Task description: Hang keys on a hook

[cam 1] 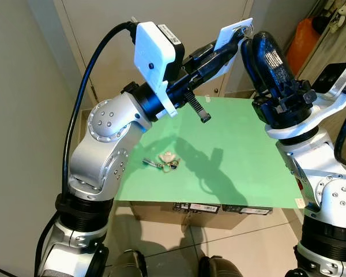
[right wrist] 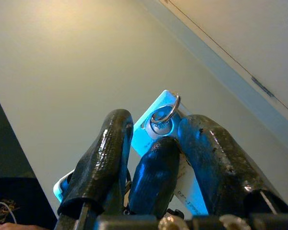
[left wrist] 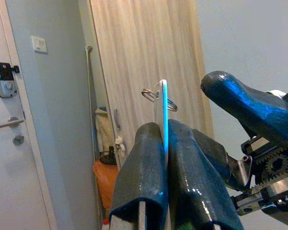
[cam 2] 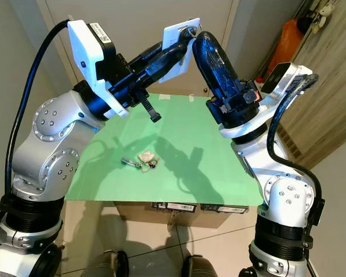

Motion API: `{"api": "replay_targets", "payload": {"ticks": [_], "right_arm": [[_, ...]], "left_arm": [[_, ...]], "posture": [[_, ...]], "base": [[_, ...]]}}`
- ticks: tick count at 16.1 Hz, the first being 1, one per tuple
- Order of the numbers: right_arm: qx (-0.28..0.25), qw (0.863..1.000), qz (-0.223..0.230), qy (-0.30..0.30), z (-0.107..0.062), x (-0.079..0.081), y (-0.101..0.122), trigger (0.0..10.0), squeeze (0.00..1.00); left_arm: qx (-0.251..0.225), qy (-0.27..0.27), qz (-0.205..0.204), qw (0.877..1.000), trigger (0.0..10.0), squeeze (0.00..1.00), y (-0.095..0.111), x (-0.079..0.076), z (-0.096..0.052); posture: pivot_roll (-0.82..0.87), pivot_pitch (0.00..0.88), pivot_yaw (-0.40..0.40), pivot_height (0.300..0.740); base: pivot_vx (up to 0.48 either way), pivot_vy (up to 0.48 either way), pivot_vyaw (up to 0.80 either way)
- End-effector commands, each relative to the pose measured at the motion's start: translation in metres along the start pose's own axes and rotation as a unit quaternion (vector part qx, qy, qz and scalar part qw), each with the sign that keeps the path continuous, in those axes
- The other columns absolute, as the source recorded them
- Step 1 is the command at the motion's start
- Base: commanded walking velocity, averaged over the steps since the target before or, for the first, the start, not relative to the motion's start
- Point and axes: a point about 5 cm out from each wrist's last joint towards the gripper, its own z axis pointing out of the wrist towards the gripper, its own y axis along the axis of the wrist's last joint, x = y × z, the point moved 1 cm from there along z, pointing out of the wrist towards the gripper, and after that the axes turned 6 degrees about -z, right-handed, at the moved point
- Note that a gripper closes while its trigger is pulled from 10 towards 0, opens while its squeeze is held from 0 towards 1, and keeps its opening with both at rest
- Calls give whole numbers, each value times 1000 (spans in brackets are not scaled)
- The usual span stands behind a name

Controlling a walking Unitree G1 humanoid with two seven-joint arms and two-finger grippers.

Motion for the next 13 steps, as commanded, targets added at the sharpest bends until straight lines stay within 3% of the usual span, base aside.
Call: {"api": "replay_targets", "payload": {"ticks": [1, 5, 6, 7, 8, 13], "right_arm": [[-5, 1000, -4, 17, 3, 7, 5, 10000, 0], [-5, 1000, 3, 17, 6, 8, 4, 10000, 0], [-7, 1000, 5, 16, 7, 8, 4, 6863, 0], [-8, 1000, 7, 17, 7, 8, 4, 1216, 0], [-8, 1000, 8, 17, 8, 9, 4, 0, 0], [-7, 1000, 11, 15, 11, 9, 3, 0, 0]], "left_arm": [[-3, -13, 5, 1000, 10000, 0, 2, -5, 1], [-3, -15, 6, 1000, 10000, 0, 2, -5, 1], [-3, -16, 6, 1000, 10000, 0, 2, -5, 1], [-2, -16, 6, 1000, 10000, 0, 1, -6, 2], [-2, -17, 6, 1000, 10000, 0, 1, -6, 2], [5, -21, 9, 1000, 10000, 0, -2, -6, 1]], "posture": [[-81, 97, -11, 740], [-82, 96, -11, 740], [-83, 95, -11, 740], [-83, 95, -11, 740], [-85, 94, -12, 740], [-86, 87, -15, 740]], "base": [[0, 0, 0], [0, 0, 0], [0, 0, 0], [0, 0, 0], [0, 0, 0], [0, 0, 0]]}}
